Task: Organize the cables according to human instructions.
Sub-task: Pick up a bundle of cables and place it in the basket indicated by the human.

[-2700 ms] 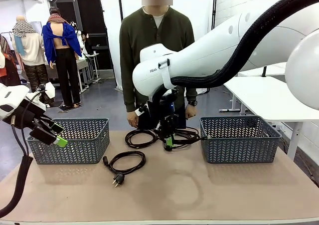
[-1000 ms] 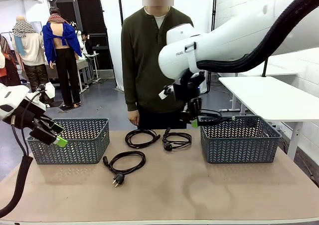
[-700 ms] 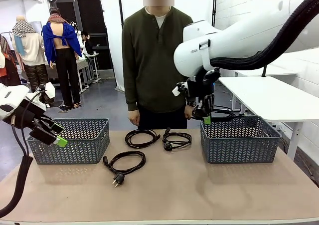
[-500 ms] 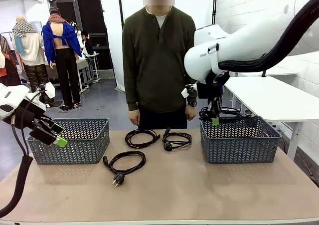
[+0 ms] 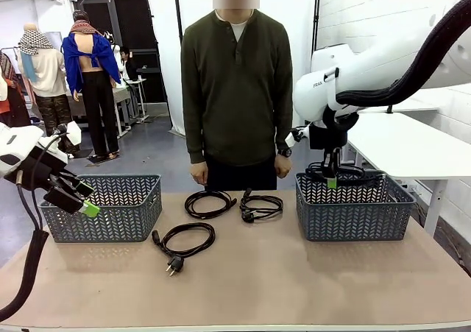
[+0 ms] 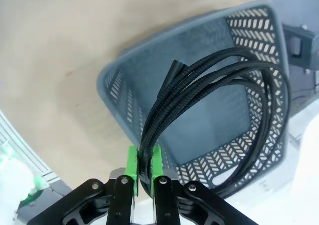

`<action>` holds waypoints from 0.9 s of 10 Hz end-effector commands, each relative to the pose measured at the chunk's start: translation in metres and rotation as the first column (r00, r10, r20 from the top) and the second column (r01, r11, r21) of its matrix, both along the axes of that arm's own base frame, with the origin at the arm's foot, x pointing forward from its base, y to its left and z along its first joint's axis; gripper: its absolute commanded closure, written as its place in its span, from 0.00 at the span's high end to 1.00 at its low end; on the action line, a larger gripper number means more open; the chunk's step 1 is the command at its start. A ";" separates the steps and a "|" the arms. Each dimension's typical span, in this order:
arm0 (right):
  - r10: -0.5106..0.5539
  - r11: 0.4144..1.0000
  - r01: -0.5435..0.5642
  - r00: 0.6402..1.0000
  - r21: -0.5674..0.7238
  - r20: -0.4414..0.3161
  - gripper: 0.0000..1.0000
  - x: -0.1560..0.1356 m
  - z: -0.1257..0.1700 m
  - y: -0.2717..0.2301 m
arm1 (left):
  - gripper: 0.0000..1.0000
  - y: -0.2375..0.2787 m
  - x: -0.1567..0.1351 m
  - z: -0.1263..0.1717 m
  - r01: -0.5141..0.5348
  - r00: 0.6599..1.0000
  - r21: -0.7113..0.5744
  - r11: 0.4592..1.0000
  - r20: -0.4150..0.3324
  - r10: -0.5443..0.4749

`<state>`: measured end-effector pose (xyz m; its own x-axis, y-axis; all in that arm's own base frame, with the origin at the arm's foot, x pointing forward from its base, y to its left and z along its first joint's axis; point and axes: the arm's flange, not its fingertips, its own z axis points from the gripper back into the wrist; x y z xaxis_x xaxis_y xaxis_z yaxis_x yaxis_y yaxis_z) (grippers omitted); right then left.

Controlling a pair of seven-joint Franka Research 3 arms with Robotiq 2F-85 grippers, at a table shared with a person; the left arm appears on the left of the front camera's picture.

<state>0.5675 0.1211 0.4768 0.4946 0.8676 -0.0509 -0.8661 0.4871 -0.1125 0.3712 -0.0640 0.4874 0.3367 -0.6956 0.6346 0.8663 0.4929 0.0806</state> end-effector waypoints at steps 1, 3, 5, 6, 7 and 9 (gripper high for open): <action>0.031 0.999 -0.031 0.999 0.033 0.013 0.00 0.001 -0.007 -0.005 | 1.00 0.004 0.002 -0.001 0.023 1.000 -0.014 1.000 0.002 -0.023; 0.000 1.000 0.000 1.000 0.000 0.000 0.00 0.000 0.000 0.000 | 1.00 0.004 0.002 -0.001 0.023 1.000 -0.014 1.000 0.002 -0.023; 0.000 1.000 0.000 1.000 0.000 0.000 0.00 0.000 0.000 0.000 | 1.00 0.004 0.002 -0.001 0.023 1.000 -0.014 1.000 0.002 -0.023; 0.000 1.000 0.000 1.000 0.000 0.000 0.00 0.000 0.000 0.000 | 1.00 0.004 0.002 -0.001 0.023 1.000 -0.014 1.000 0.002 -0.023; 0.000 1.000 0.000 1.000 0.000 0.000 0.00 0.000 0.000 0.000 | 1.00 0.004 0.002 -0.001 0.023 1.000 -0.014 1.000 0.002 -0.023; 0.000 1.000 0.000 1.000 0.000 0.000 0.00 0.000 0.000 0.000 | 1.00 0.004 0.002 -0.001 0.023 1.000 -0.014 1.000 0.002 -0.023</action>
<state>0.5688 0.1209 0.4751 0.4887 0.8712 -0.0469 -0.8694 0.4817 -0.1101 0.3712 -0.0640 0.4874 0.3368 -0.6956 0.6346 0.8664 0.4929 0.0805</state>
